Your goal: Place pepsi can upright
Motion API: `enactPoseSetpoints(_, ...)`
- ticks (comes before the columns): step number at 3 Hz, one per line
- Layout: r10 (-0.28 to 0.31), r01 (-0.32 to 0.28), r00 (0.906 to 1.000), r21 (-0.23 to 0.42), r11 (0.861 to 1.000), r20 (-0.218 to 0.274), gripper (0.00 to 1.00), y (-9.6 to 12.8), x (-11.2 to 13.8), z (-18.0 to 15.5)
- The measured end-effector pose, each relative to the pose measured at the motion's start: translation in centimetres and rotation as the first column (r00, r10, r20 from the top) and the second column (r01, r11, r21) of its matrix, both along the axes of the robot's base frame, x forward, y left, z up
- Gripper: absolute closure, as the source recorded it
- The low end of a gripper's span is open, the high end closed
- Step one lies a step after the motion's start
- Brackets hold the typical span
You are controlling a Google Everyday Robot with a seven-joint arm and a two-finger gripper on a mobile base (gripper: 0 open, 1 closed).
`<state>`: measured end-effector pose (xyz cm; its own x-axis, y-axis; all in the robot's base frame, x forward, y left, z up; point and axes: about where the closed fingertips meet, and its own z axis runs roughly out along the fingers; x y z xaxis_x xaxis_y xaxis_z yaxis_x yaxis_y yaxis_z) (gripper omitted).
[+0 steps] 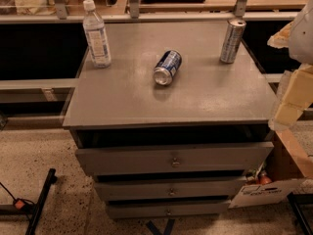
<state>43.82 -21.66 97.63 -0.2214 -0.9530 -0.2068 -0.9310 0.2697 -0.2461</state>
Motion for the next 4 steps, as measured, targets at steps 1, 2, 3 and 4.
enactPoseSetpoints(1, 0.000, 0.000, 1.0000, 0.000, 1.000, 0.000, 0.00, 0.0, 0.0, 0.0)
enactPoseSetpoints(2, 0.010, -0.011, 0.9994, 0.044, 0.999, 0.033, 0.00, 1.1, 3.1, 0.4)
enactPoseSetpoints(3, -0.023, 0.013, 0.9976, 0.144, 0.989, 0.065, 0.00, 2.6, 7.6, 0.5)
enactPoseSetpoints(4, -0.115, 0.093, 0.9879, 0.204, 0.975, 0.103, 0.00, 4.9, 12.1, 0.8)
